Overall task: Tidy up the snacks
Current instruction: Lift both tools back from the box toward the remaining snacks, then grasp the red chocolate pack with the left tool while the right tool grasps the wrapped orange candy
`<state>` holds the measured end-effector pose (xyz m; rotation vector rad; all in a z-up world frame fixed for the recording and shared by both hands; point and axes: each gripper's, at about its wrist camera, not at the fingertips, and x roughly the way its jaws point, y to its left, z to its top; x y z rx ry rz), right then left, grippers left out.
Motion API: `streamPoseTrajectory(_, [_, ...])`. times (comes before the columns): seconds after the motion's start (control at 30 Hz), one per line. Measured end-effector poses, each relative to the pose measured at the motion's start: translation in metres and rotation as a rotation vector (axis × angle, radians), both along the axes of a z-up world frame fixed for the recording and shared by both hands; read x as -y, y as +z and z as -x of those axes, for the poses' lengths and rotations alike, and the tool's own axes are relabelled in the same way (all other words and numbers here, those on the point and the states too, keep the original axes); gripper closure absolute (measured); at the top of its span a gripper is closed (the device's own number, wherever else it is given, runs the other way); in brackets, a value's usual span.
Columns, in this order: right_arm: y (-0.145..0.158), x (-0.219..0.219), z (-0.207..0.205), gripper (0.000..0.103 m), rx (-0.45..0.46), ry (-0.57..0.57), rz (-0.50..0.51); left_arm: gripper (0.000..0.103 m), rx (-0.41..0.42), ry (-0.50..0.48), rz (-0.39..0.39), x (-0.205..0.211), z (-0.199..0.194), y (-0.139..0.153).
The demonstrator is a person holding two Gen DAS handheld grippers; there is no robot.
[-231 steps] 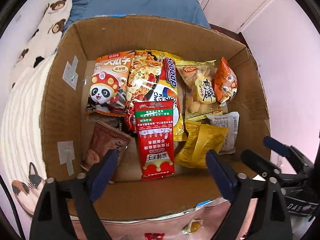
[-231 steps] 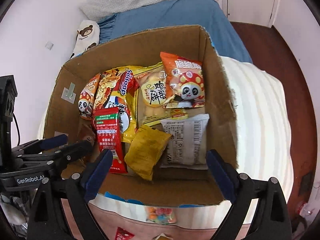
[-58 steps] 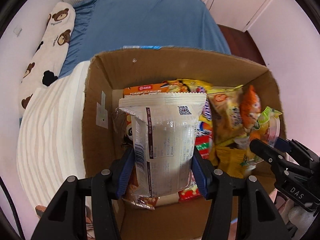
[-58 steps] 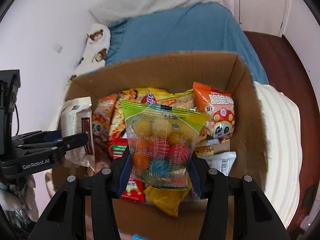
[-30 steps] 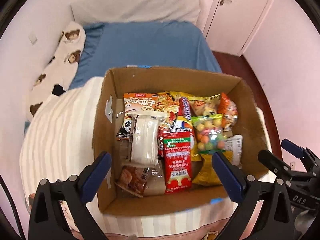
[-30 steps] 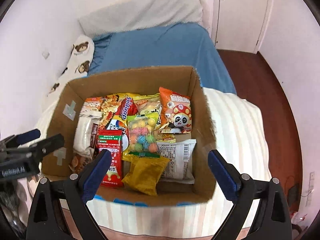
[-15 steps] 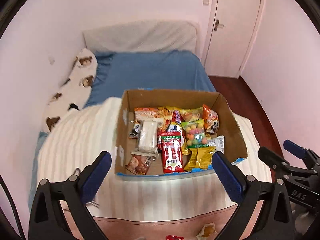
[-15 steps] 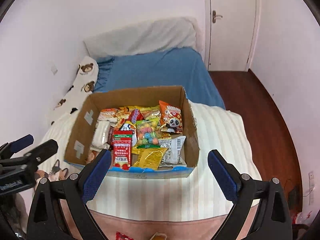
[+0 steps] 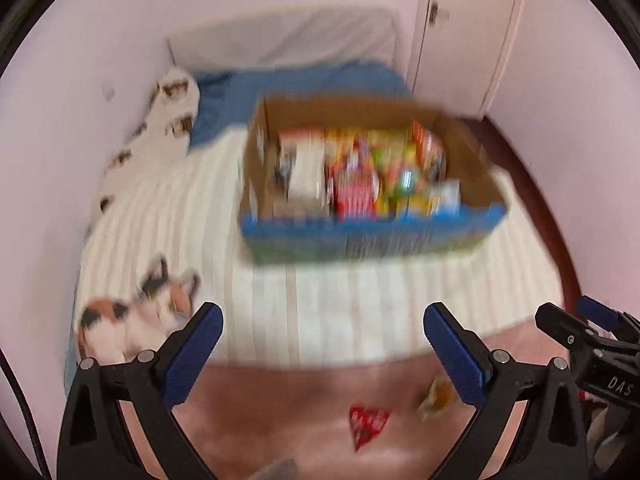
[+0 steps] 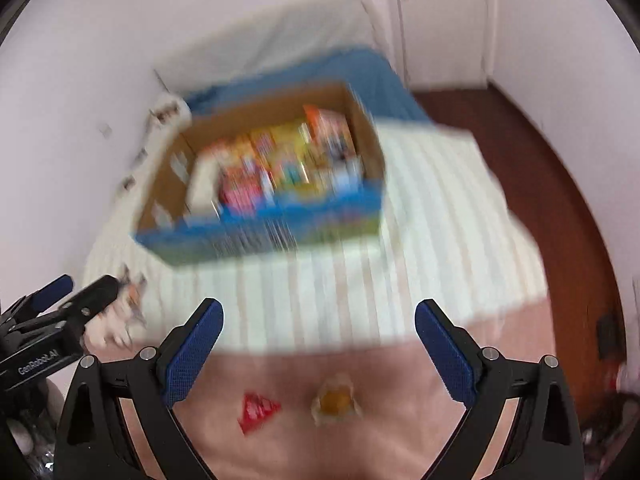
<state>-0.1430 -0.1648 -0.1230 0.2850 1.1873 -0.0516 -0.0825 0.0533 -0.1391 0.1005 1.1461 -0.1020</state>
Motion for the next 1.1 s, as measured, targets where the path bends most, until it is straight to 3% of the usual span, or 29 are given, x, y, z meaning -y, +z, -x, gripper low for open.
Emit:
streamPoseTrajectory(0.17, [-0.082, 0.003, 0.022, 0.029, -0.191, -0.005, -0.110, 0.000, -0.251, -0.026, -0.020, 0.000, 0.024, -0.087])
streamPoseTrajectory(0.3, [-0.141, 0.010, 0.034, 0.030, -0.308, -0.031, -0.234, 0.000, -0.441, -0.024, 0.026, 0.006, 0.045, -0.148])
streamPoseTrajectory(0.43, [-0.171, 0.012, 0.037, 0.030, -0.361, -0.019, -0.280, 0.005, -0.544, 0.009, 0.092, 0.017, 0.052, -0.187])
streamPoseTrajectory(0.5, [-0.180, 0.013, 0.040, 0.030, -0.381, 0.001, -0.289, 0.010, -0.574, 0.031, 0.096, 0.022, 0.052, -0.203])
streamPoseTrajectory(0.57, [-0.189, 0.014, 0.040, 0.030, -0.403, 0.014, -0.304, 0.046, -0.592, 0.063, 0.109, 0.023, 0.052, -0.212])
streamPoseTrajectory(0.63, [-0.196, 0.014, 0.039, 0.029, -0.421, 0.030, -0.313, 0.053, -0.599, 0.113, 0.114, 0.017, 0.052, -0.218])
streamPoseTrajectory(0.67, [-0.200, 0.013, 0.039, 0.029, -0.432, 0.038, -0.316, 0.062, -0.592, 0.139, 0.127, 0.013, 0.052, -0.216])
streamPoseTrajectory(0.83, [-0.224, 0.003, 0.035, 0.029, -0.495, 0.054, -0.341, 0.063, -0.588, 0.227, 0.152, -0.007, 0.053, -0.215])
streamPoseTrajectory(0.97, [-0.233, -0.012, 0.033, 0.028, -0.501, 0.074, -0.270, 0.063, -0.589, 0.258, 0.150, -0.016, 0.056, -0.216])
streamPoseTrajectory(1.03, [-0.235, -0.018, 0.032, 0.034, -0.488, 0.086, -0.231, 0.064, -0.590, 0.260, 0.147, -0.017, 0.058, -0.217])
streamPoseTrajectory(1.07, [-0.235, -0.021, 0.033, 0.045, -0.483, 0.098, -0.203, 0.064, -0.589, 0.258, 0.143, -0.017, 0.058, -0.217])
streamPoseTrajectory(1.1, [-0.234, -0.026, 0.032, 0.049, -0.477, 0.115, -0.184, 0.064, -0.589, 0.254, 0.138, -0.016, 0.056, -0.217])
